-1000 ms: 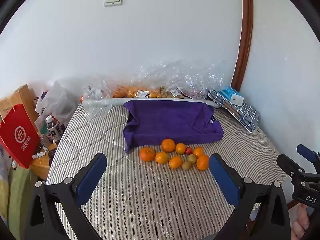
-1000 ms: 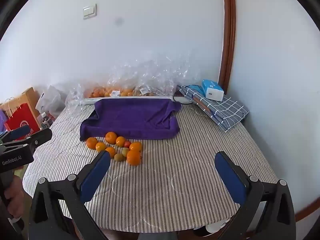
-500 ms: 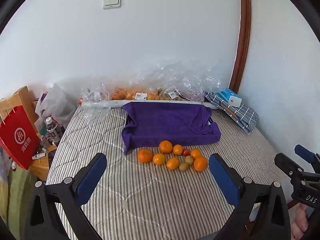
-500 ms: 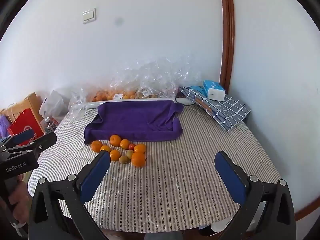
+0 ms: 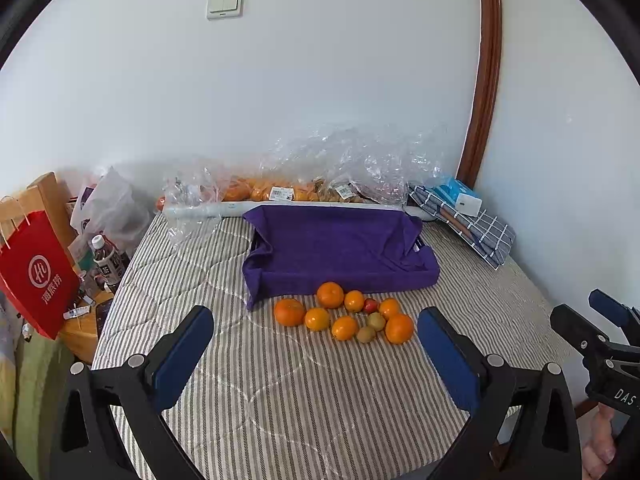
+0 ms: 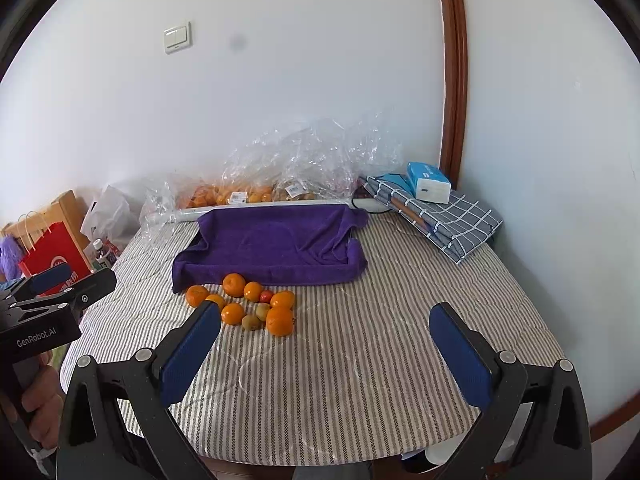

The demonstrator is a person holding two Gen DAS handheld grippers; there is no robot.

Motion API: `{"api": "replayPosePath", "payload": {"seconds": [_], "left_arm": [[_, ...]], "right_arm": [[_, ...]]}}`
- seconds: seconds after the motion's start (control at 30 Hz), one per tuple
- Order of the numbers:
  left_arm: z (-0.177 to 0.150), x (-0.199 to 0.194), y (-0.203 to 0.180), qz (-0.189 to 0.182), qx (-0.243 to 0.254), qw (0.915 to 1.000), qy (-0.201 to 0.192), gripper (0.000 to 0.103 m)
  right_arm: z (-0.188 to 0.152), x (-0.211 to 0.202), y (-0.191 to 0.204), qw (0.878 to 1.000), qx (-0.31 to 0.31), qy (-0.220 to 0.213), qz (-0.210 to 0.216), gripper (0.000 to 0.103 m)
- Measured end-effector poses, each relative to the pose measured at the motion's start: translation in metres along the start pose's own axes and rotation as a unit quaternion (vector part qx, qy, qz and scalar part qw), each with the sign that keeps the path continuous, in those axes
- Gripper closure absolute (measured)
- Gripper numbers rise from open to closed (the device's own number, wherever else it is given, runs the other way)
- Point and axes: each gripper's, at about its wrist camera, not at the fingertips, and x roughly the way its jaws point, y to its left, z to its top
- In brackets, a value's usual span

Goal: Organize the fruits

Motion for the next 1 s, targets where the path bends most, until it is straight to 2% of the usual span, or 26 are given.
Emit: {"api": "replayPosePath", "payload": {"seconds": [1.0], "left_arm": [[-0.0013,-0.0041,0.0015,-0.001,-0.002,1.0000,-0.001,0.000]], "right_arm": [[-0.0020,-0.0028,0.0058,1.000,-0.003,-0.002,0.005,0.000]]}}
